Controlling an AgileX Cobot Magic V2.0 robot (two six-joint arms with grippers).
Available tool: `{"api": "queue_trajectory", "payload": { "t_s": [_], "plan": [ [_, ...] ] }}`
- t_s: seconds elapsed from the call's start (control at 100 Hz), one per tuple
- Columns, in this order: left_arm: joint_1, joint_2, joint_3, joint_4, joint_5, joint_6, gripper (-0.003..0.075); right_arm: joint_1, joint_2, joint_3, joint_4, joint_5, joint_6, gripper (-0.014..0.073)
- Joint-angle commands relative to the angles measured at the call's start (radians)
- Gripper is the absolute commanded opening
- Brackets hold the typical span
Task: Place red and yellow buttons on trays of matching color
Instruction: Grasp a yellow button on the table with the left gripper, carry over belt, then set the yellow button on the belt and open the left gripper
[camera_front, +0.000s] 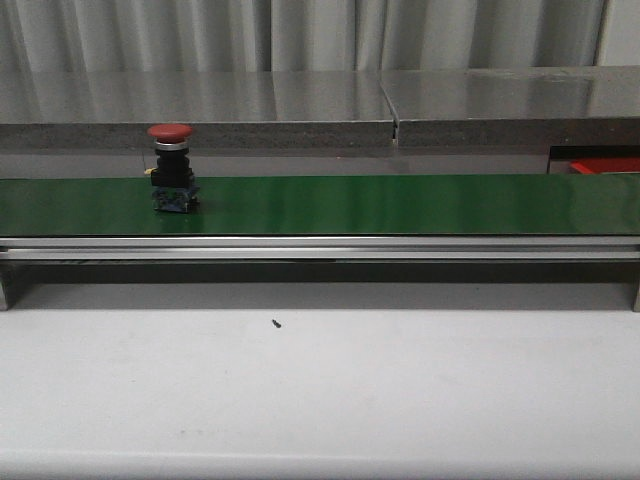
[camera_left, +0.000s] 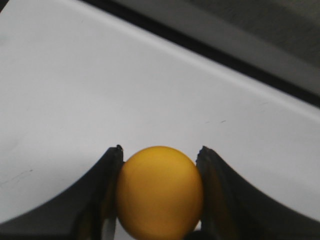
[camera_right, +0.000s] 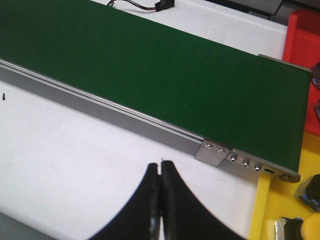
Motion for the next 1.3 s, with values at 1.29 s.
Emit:
{"api": "queue_trajectory", "payload": {
  "t_s": [1.29],
  "plan": [
    [-0.310, -0.614, 0.830, -0.070, -0.427, 0.072, -0.0018, 0.002, -0.011, -0.026, 0.011, -0.054, -0.008, -0.0067]
  ]
}}
